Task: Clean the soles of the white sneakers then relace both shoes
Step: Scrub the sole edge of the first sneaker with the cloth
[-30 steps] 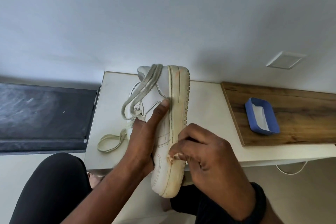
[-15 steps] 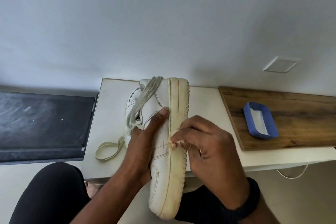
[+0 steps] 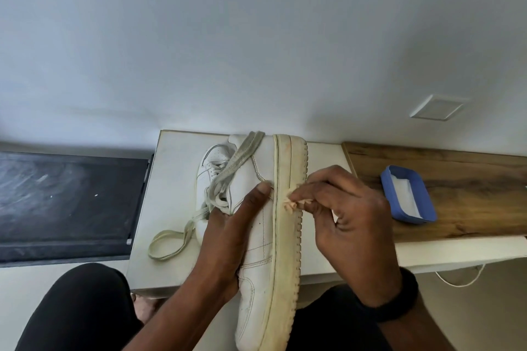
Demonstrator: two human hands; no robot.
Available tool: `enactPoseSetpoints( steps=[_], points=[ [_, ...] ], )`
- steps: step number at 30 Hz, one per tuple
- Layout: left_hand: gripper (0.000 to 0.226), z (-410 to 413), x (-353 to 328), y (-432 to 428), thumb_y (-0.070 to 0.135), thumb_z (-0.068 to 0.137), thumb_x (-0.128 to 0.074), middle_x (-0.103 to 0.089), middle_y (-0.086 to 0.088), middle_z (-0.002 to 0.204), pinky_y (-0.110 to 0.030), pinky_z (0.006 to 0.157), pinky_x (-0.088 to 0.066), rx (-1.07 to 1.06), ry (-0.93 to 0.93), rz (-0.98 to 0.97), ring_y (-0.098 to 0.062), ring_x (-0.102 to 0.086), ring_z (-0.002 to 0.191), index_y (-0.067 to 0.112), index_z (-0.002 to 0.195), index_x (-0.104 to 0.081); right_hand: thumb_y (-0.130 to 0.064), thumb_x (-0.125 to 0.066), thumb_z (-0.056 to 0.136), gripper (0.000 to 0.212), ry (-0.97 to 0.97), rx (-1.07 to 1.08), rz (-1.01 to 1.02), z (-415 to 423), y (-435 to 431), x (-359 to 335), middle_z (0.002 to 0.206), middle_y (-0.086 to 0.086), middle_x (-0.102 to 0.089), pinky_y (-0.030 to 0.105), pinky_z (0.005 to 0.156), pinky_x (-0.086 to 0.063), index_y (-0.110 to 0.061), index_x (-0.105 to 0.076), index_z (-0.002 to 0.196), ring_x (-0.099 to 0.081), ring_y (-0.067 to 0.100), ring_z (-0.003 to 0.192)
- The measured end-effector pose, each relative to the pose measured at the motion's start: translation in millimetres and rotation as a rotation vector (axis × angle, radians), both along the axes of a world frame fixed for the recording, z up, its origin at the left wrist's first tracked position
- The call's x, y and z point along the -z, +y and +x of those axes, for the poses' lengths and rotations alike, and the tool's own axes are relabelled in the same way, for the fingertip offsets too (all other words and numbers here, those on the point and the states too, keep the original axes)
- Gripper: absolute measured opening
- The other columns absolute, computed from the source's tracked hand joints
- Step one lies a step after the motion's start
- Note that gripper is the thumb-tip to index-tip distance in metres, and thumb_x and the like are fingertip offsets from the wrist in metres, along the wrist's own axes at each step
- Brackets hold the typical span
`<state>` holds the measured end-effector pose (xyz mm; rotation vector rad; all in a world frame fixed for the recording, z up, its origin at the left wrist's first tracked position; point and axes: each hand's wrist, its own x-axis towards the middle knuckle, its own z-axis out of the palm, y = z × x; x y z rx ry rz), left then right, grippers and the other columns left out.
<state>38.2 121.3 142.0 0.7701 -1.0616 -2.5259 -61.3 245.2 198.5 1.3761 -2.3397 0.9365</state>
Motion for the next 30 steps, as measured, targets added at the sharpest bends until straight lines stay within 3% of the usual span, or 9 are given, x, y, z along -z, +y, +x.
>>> enactPoseSetpoints(
  steps=[5, 9, 12, 17, 20, 25, 27, 30],
  points=[
    [0.03, -1.4, -4.8, -3.1, 0.024, 0.093, -0.068, -0.077, -0.021, 0.114, -0.052, 0.085, -0.063, 0.002, 0.08, 0.025, -0.04, -0.076, 0.104, 0.014, 0.121, -0.073, 0.002, -0.073, 0.083, 0.018, -0.086, -0.198, 0.156, 13.0, 6.4, 2.6, 0.094, -0.007, -0.066, 0.02, 0.077, -0.057, -0.014, -0.078, 0.089, -0.065, 0.006, 0.088],
    [0.039, -2.8, -3.5, -1.7, 0.021, 0.093, -0.072, -0.076, -0.021, 0.118, -0.053, 0.089, -0.061, -0.01, 0.067, -0.009, -0.041, -0.075, 0.107, 0.011, 0.13, -0.068, 0.001, -0.074, 0.083, 0.019, -0.062, -0.281, 0.246, 10.1, 13.2, 3.9, 0.095, -0.008, -0.065, 0.02, 0.079, -0.056, -0.015, -0.078, 0.091, -0.064, 0.005, 0.09],
    [0.041, -2.8, -3.0, -0.8, 0.024, 0.092, -0.074, -0.077, -0.02, 0.115, -0.05, 0.085, -0.063, -0.012, 0.014, -0.016, -0.038, -0.076, 0.104, 0.01, 0.13, -0.068, -0.002, -0.073, 0.083, 0.014, -0.054, -0.179, 0.158, 2.6, 13.1, 3.6, 0.095, -0.007, -0.066, 0.017, 0.08, -0.057, -0.014, -0.078, 0.088, -0.065, 0.003, 0.089],
    [0.047, -1.7, -2.0, -0.8, 0.029, 0.088, -0.078, -0.078, -0.019, 0.113, -0.061, 0.093, -0.06, -0.003, -0.032, -0.016, -0.039, -0.077, 0.103, 0.012, 0.131, -0.068, 0.005, -0.079, 0.076, 0.018, 0.034, 0.038, -0.024, -7.3, 5.8, -3.2, 0.09, -0.002, -0.069, 0.003, 0.08, -0.047, -0.01, -0.079, 0.085, -0.06, -0.002, 0.086],
    [0.046, -0.8, -0.6, -1.1, 0.03, 0.087, -0.077, -0.078, -0.018, 0.113, -0.061, 0.093, -0.06, 0.004, -0.032, -0.015, -0.038, -0.077, 0.102, 0.012, 0.13, -0.069, 0.003, -0.079, 0.076, 0.015, 0.069, 0.082, -0.05, -4.5, 2.8, -4.5, 0.09, -0.001, -0.07, 0.001, 0.081, -0.045, -0.009, -0.079, 0.085, -0.059, -0.001, 0.087],
    [0.042, -2.2, -2.6, -3.6, 0.023, 0.091, -0.072, -0.077, -0.02, 0.118, -0.056, 0.094, -0.06, 0.001, 0.011, -0.008, -0.039, -0.075, 0.107, 0.011, 0.131, -0.067, -0.006, -0.068, 0.081, 0.013, 0.029, -0.082, 0.099, 13.4, 1.3, -0.4, 0.091, -0.004, -0.066, 0.016, 0.076, -0.056, -0.012, -0.078, 0.087, -0.064, 0.007, 0.083],
    [0.038, -2.1, -4.4, -5.6, 0.02, 0.092, -0.071, -0.076, -0.021, 0.118, -0.058, 0.097, -0.058, 0.022, 0.023, -0.005, -0.04, -0.075, 0.108, 0.011, 0.129, -0.069, -0.003, -0.074, 0.08, 0.014, 0.065, -0.136, 0.178, 16.8, 4.5, 2.6, 0.093, -0.005, -0.065, 0.024, 0.074, -0.058, -0.014, -0.077, 0.089, -0.064, 0.01, 0.085],
    [0.037, -1.1, -6.9, -6.0, 0.018, 0.091, -0.073, -0.076, -0.02, 0.118, -0.057, 0.099, -0.056, 0.05, 0.039, -0.034, -0.04, -0.074, 0.109, 0.013, 0.127, -0.071, -0.001, -0.078, 0.079, 0.018, 0.088, -0.149, 0.188, 14.5, 8.1, 1.8, 0.094, -0.006, -0.064, 0.025, 0.073, -0.058, -0.014, -0.077, 0.09, -0.064, 0.009, 0.086]
  ],
)
